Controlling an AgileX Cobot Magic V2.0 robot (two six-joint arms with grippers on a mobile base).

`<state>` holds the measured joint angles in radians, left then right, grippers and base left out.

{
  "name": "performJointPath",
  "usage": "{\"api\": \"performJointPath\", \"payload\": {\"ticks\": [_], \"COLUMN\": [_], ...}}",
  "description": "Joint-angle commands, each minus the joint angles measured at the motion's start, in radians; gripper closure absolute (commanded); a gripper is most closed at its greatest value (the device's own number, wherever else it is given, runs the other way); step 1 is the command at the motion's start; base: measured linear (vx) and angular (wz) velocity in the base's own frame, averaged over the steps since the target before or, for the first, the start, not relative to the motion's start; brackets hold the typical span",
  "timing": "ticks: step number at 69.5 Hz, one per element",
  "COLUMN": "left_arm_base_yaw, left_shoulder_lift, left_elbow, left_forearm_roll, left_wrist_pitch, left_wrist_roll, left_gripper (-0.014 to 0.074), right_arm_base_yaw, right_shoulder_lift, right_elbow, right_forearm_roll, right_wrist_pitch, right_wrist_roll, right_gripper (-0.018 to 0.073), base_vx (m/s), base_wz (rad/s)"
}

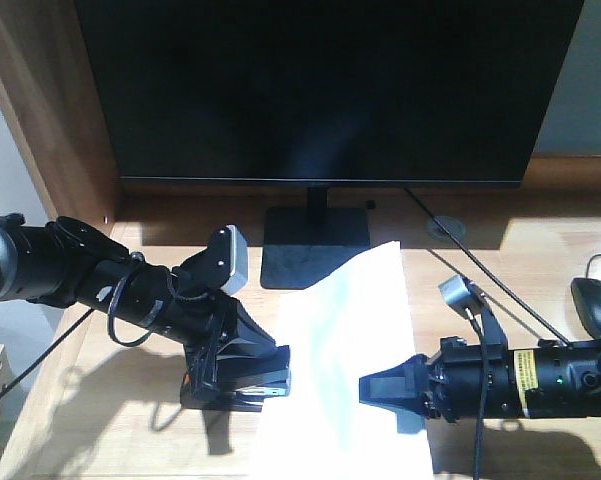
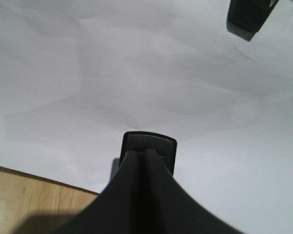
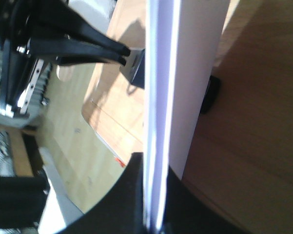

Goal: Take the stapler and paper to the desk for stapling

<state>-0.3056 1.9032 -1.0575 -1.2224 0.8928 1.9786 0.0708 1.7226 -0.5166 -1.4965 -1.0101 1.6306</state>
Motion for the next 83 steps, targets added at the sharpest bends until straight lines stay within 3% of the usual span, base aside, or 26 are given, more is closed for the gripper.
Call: {"api": "performJointPath", "payload": {"ticks": [1, 12, 30, 50, 83], "left_arm_base_yaw": [-0.003, -0.003, -0.003, -0.003, -0.003], "left_shoulder_lift": [-0.046, -0.046, -0.046, -0.046, -0.046], "left_elbow": [-0.024, -0.024, -0.024, -0.024, -0.024], "left_forearm_roll": [-0.052, -0.052, -0.052, -0.052, -0.052], "left_wrist_pitch": [0.038, 0.038, 0.038, 0.038, 0.038], "left_wrist_roll": [0.004, 0.004, 0.004, 0.004, 0.004], "left_gripper": [0.0603, 0.0603, 0.0603, 0.0603, 0.0603], "right_arm_base_yaw": [0.0, 0.0, 0.003, 0.121, 0.124], "right_shoulder_lift": [0.004, 0.047, 0.096, 0.096, 0.096], "right_elbow": [-0.018, -0.018, -0.018, -0.018, -0.018], "right_forearm_roll": [0.084, 0.151, 0.168, 0.3, 0.277], "right_wrist_pitch": [-0.078, -0.082, -0.107, -0.063, -0.054], "right_wrist_roll": [-0.007, 0.008, 0.028, -0.033, -0.037], "right_gripper": [0.0562, 0.0562, 0.0562, 0.0562, 0.0562], "base_vx": [0.0, 0.0, 0.0, 0.0, 0.0], "base_wz": [0.0, 0.0, 0.0, 0.0, 0.0]}}
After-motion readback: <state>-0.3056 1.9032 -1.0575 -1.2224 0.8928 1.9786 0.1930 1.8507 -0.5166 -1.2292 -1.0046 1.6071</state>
